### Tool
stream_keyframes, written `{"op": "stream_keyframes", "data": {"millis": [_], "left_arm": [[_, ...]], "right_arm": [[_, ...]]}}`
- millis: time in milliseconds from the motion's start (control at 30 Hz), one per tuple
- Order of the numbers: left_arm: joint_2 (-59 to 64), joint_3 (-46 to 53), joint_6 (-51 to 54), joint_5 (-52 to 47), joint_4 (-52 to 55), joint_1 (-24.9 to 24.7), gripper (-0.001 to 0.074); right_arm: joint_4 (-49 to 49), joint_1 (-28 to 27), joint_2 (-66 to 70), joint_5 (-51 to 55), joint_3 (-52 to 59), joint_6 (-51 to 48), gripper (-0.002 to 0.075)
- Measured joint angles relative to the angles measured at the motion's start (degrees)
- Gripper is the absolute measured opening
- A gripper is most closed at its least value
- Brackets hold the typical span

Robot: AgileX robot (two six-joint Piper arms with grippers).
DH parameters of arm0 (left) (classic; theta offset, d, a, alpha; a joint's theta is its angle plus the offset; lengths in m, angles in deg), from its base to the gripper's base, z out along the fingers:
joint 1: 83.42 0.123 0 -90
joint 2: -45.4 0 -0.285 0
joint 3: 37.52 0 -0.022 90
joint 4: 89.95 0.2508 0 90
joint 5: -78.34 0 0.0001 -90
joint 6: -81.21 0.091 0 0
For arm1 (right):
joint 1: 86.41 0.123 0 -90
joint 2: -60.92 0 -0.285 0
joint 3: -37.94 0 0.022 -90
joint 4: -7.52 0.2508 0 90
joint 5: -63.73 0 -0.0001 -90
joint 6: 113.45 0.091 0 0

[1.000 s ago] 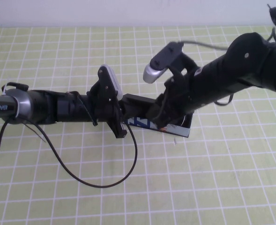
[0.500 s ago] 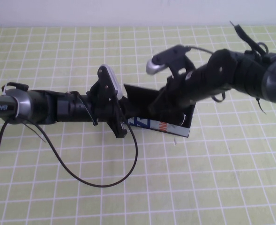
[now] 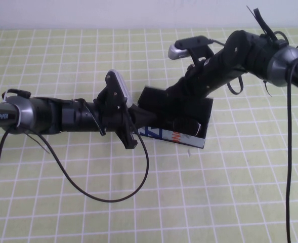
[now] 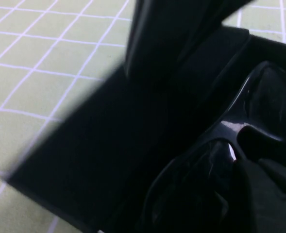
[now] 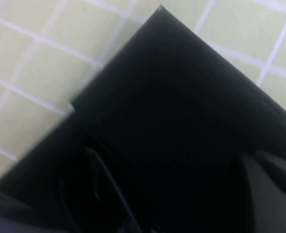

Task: Take glasses out of glasses case
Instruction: Pick up the glasses from the glasses case

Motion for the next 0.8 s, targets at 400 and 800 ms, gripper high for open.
{"op": "stream_keyframes", "data": {"millis": [400,800], "left_arm": [[0.0,0.0,-0.23,-1.63,0.38,0.27,-0.0004],[-6.12,0.0,-42.09,-0.7,1.17,8.65,-0.0004]], "right_arm": [[-0.67,-0.77,2.16,6.12,-3.86,0.97,-0.0016],[-0.98,2.52,-5.58,23.37,-6.21,-21.0,-0.001]]}}
